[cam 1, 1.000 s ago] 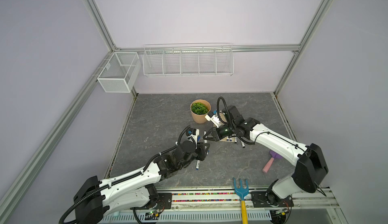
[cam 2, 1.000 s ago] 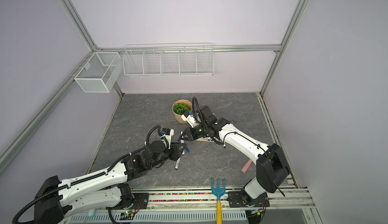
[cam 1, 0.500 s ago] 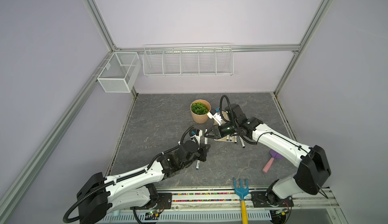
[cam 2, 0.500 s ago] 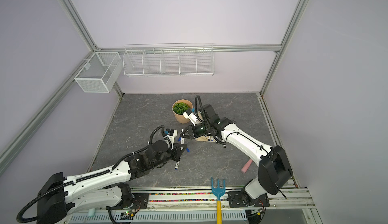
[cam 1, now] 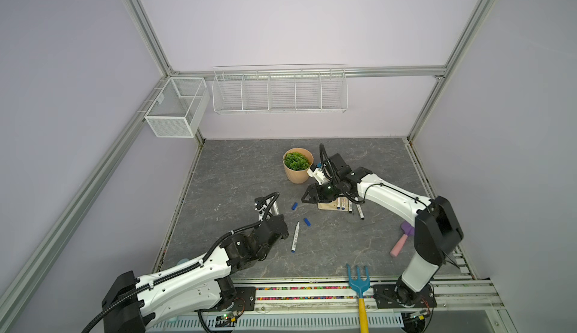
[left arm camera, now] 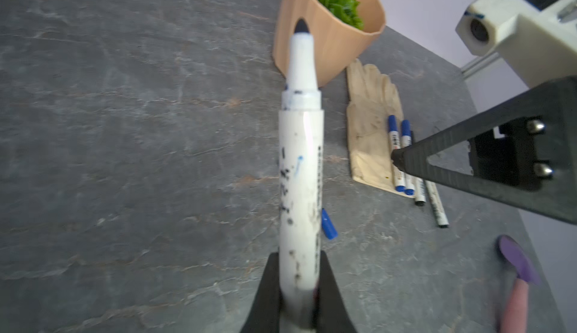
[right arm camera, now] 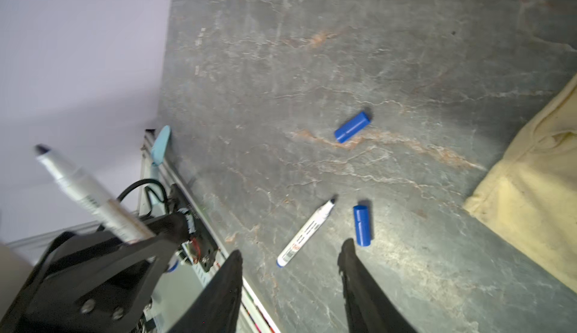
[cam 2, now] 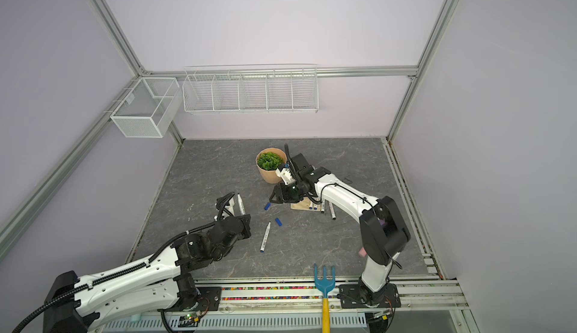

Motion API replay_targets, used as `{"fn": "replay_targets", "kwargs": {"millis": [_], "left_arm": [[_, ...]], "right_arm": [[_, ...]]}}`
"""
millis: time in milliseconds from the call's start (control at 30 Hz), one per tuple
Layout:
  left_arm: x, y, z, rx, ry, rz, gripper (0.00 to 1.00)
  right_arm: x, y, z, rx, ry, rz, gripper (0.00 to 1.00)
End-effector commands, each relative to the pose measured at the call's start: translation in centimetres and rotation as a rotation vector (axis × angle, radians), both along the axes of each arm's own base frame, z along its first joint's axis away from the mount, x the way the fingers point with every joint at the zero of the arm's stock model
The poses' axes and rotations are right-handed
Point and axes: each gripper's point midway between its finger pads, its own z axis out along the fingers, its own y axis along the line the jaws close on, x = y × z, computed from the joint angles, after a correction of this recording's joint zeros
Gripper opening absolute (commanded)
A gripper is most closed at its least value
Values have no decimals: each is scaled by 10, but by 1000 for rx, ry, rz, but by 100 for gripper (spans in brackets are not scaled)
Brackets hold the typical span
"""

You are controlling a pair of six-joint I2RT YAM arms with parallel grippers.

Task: Insert the pens into the pen caps
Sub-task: 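Lower the right gripper to a loose blue cap and grasp it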

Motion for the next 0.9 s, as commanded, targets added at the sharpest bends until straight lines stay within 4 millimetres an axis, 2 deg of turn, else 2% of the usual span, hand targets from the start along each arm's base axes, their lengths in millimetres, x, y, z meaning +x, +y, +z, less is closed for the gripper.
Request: {"fn": "replay_targets", "kwargs": {"millis": [0, 233, 433, 633, 867], "left_arm": [[-3, 34, -13, 1, 11, 151, 0], [-8, 48, -16, -12, -3, 160, 0], [-13, 57, -13, -37, -14, 160, 0], [-16, 62, -18, -52, -19, 161, 0], [-17, 63, -19, -63, -21, 159, 0]], "right_arm": [[-2, 3, -26, -108, 55, -5, 53], [8, 25, -68, -213, 97, 3, 54], [22, 30, -97, -327, 100, -26, 55], [36, 32, -113, -438, 47, -50, 54], [34, 25, -131, -626, -37, -12, 52]]}}
